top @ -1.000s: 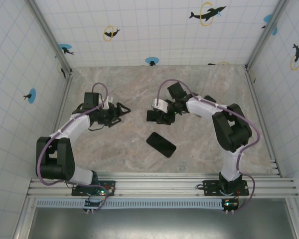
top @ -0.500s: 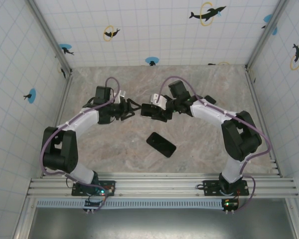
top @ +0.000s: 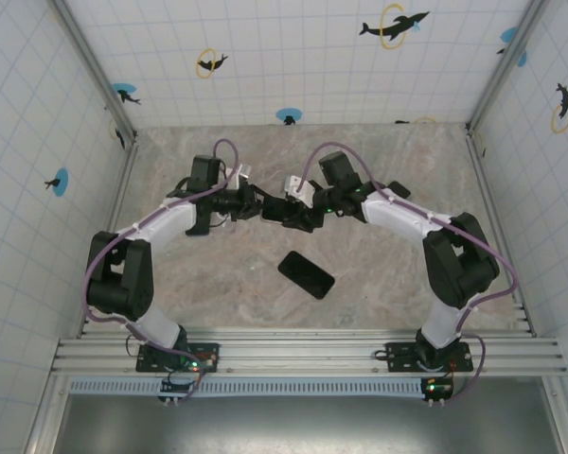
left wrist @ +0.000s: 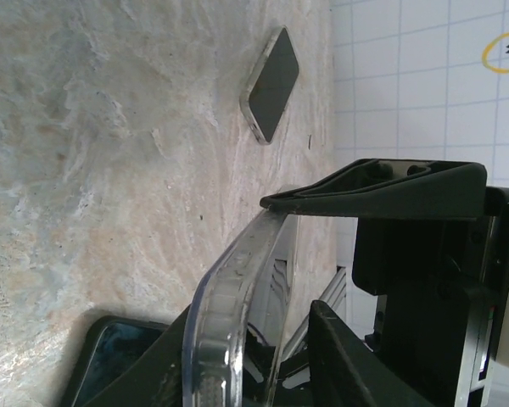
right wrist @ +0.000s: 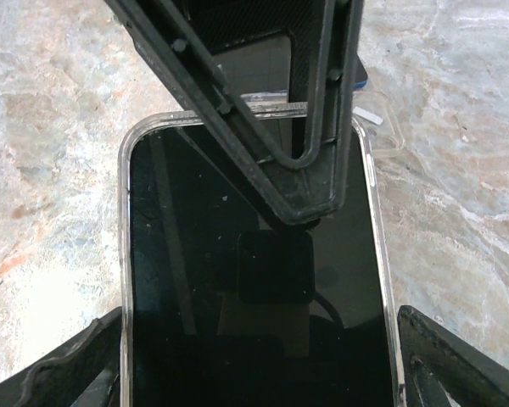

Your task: Take the phone out of the phone case

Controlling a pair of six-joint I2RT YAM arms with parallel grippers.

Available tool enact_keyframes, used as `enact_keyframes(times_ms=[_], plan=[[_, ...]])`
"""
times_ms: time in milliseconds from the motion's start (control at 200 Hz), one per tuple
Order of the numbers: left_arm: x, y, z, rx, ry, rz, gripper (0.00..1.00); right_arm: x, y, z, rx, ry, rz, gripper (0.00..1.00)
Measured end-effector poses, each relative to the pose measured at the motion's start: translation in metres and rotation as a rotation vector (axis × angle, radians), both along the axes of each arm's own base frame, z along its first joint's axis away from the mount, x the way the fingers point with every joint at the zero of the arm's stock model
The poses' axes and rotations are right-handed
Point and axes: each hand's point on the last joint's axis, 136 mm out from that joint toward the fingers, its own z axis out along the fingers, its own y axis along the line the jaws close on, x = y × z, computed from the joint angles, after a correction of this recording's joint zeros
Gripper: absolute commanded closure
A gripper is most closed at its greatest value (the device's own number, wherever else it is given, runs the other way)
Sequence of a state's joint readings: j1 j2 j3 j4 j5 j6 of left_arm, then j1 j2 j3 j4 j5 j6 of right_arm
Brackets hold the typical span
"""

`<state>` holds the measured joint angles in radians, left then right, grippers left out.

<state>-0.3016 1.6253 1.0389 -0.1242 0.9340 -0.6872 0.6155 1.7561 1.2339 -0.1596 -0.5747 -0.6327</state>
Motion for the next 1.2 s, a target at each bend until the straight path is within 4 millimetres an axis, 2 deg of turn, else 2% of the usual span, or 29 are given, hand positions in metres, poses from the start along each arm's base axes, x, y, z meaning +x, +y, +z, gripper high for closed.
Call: enact_keyframes(times_ms=[245,335,420,480,576,736,806,926,1041,1201], plan=[[-0.002,-0.002,0.004,-0.020,0.001,-0.017,0.80,0.000,0.002,0.008,0.025,0.000,-0.001,0.55],[-0.002,-0.003,0.006,-0.031,0.001,-0.018,0.87,-0.001,0.002,0.010,0.029,0.000,-0.003,0.54],[-0.001,-0.004,0.011,-0.045,-0.013,-0.021,0.89,0.000,0.002,0.011,0.034,-0.002,-0.004,0.54],[0.000,-0.005,0.013,-0.053,-0.016,-0.022,1.00,0.001,0.002,0.013,0.038,-0.008,-0.006,0.52],[0.001,-0.005,0.015,-0.061,-0.017,-0.018,1.00,0.002,0.002,0.016,0.041,-0.015,-0.011,0.45],[0.003,-0.007,0.018,-0.074,-0.024,-0.016,1.00,0.003,0.000,0.020,0.040,-0.028,-0.022,0.19],[0.005,-0.007,0.020,-0.082,-0.021,-0.009,0.99,0.004,-0.001,0.023,0.042,-0.036,-0.036,0.11],[0.016,-0.007,0.022,-0.075,-0.022,0.053,0.98,0.004,-0.005,0.038,0.074,-0.062,-0.081,0.07],[0.029,-0.002,0.029,-0.081,-0.050,0.146,0.96,0.007,-0.019,0.054,0.136,-0.038,-0.230,0.05],[0.040,0.011,0.041,-0.115,-0.095,0.315,0.92,0.014,-0.040,0.072,0.311,0.108,-0.492,0.12]])
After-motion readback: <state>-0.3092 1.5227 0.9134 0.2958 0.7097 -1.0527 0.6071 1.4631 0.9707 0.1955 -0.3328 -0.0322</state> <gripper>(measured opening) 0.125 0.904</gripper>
